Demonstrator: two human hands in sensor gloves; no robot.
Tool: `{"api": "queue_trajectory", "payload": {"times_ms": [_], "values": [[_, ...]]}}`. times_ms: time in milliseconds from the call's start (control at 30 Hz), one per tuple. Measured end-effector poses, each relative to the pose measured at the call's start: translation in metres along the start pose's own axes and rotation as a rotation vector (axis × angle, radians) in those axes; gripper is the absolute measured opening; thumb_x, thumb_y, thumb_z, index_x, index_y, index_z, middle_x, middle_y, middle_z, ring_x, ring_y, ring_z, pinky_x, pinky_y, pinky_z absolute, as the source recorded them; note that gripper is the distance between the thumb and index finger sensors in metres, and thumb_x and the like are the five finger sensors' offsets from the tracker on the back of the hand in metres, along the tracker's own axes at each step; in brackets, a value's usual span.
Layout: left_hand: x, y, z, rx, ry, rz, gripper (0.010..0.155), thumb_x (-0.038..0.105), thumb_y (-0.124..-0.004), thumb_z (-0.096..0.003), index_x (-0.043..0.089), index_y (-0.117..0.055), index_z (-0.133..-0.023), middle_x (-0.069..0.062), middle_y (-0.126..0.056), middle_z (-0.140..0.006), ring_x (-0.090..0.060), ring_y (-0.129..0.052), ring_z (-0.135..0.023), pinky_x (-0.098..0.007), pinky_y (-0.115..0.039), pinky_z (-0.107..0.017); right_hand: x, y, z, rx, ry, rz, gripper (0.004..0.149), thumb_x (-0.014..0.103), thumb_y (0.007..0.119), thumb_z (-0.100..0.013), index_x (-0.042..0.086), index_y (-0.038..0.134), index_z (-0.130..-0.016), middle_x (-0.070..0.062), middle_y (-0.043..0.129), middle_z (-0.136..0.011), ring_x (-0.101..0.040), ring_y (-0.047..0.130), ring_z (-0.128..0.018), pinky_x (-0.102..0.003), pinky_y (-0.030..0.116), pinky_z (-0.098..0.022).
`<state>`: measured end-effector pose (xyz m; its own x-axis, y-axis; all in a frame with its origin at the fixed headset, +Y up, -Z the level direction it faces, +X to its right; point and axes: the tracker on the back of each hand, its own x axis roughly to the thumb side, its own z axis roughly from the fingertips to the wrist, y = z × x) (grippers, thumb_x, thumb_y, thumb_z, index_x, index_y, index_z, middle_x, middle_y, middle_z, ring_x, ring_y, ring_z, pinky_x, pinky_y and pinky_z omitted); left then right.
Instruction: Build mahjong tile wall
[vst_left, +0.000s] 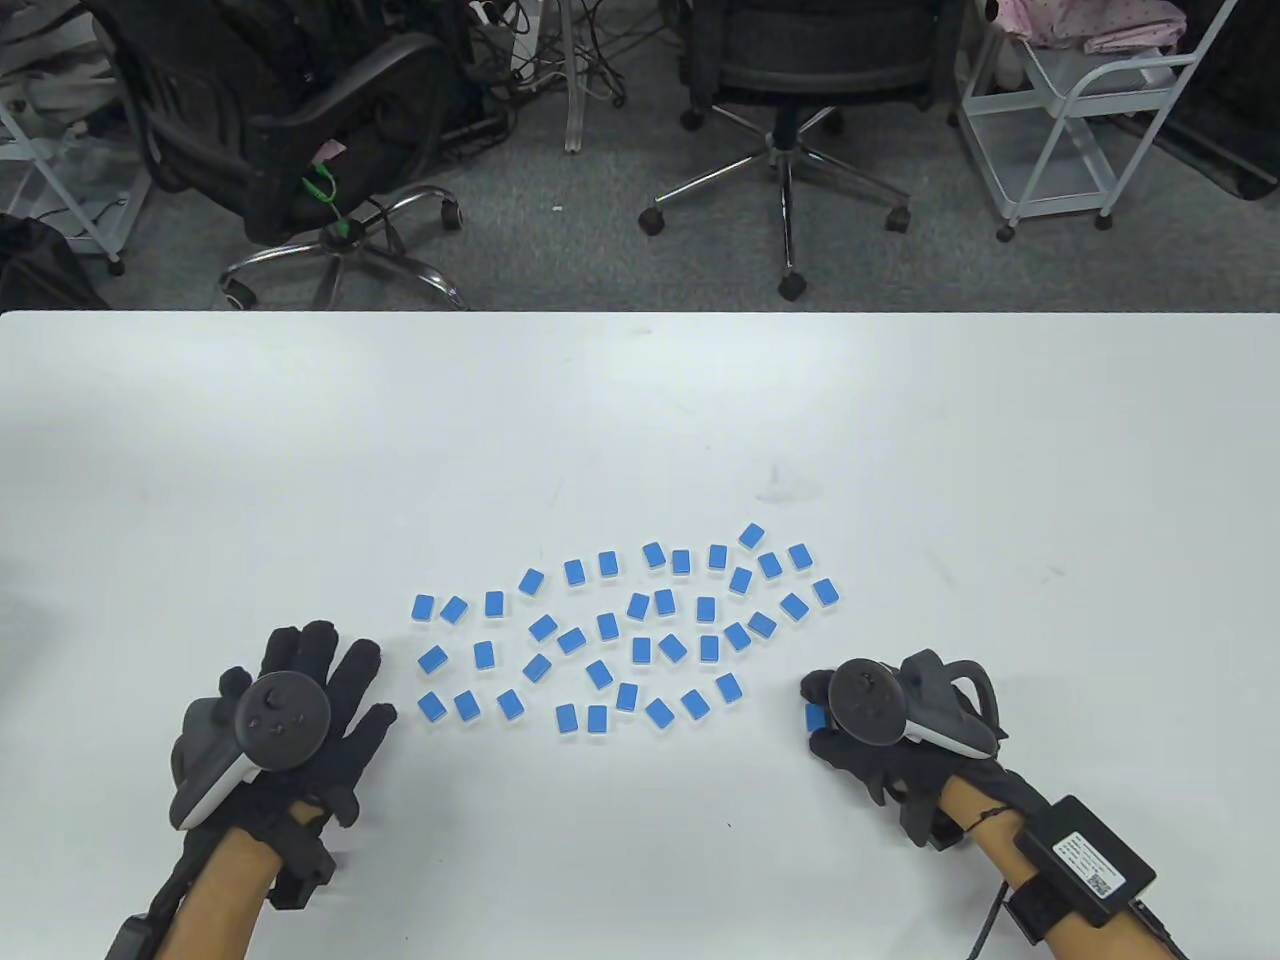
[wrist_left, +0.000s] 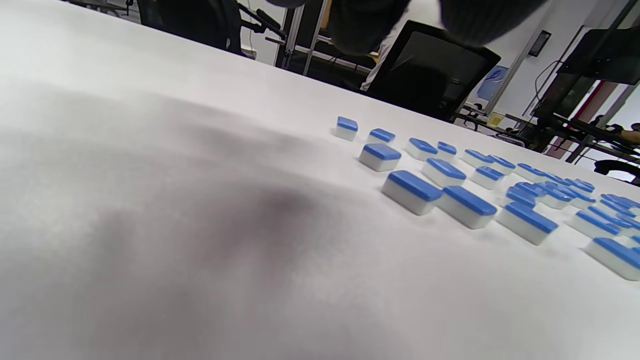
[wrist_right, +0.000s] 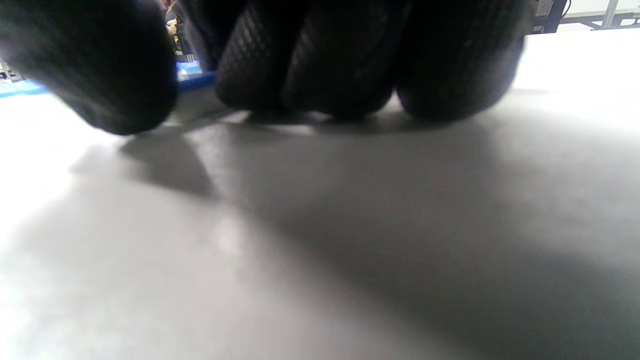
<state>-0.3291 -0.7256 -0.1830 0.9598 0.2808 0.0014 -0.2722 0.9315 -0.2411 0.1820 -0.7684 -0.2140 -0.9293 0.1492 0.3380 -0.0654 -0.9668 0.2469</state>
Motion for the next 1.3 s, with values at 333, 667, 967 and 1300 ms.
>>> {"api": "queue_trajectory", "payload": {"times_ms": [333, 667, 967, 1300], "values": [[0.004, 0.001, 0.000, 0.003, -0.024, 0.021, 0.069, 0.062, -0.057, -0.0505, 0.037, -0.042, -0.113, 0.001, -0.016, -0.121, -0.032, -0.008, -0.112, -0.068, -0.009, -0.073, -0.072, -0.007, -0.009, 0.002, 0.345, -0.493, 0.070, 0.048, 0.078, -0.039, 0.029, 0.044, -0.097, -0.007, 0.065, -0.096, -0.017, 0.081, -0.069, -0.039, 0.081, -0.042], [0.007, 0.001, 0.002, 0.004, -0.061, 0.041, 0.069, 0.062, -0.057, -0.0506, 0.037, -0.042, -0.114, 0.000, -0.016, -0.121, -0.032, -0.009, -0.112, -0.068, -0.010, -0.073, -0.061, -0.021, -0.066, 0.018, 0.340, -0.342, 0.066, 0.040, 0.090, -0.038, 0.048, 0.052, -0.092, -0.005, 0.061, -0.100, -0.017, 0.084, -0.062, -0.040, 0.083, -0.037], [0.007, 0.000, 0.001, -0.006, -0.079, 0.048, 0.069, 0.062, -0.057, -0.0505, 0.037, -0.042, -0.113, 0.000, -0.016, -0.121, -0.032, -0.009, -0.112, -0.068, -0.010, -0.073, -0.047, -0.029, -0.081, 0.033, 0.367, -0.189, 0.054, 0.037, 0.090, -0.038, 0.029, 0.069, -0.088, -0.001, 0.083, -0.079, -0.017, 0.094, -0.047, -0.040, 0.092, -0.031], [0.007, -0.001, 0.001, -0.012, -0.089, 0.062, 0.069, 0.062, -0.057, -0.0505, 0.036, -0.043, -0.113, 0.000, -0.016, -0.120, -0.032, -0.009, -0.112, -0.068, -0.011, -0.073, -0.065, -0.012, -0.034, 0.127, 0.230, -0.476, 0.061, 0.044, 0.094, -0.033, 0.014, 0.074, -0.083, -0.006, 0.087, -0.067, -0.015, 0.096, -0.037, -0.037, 0.094, -0.020]]}}
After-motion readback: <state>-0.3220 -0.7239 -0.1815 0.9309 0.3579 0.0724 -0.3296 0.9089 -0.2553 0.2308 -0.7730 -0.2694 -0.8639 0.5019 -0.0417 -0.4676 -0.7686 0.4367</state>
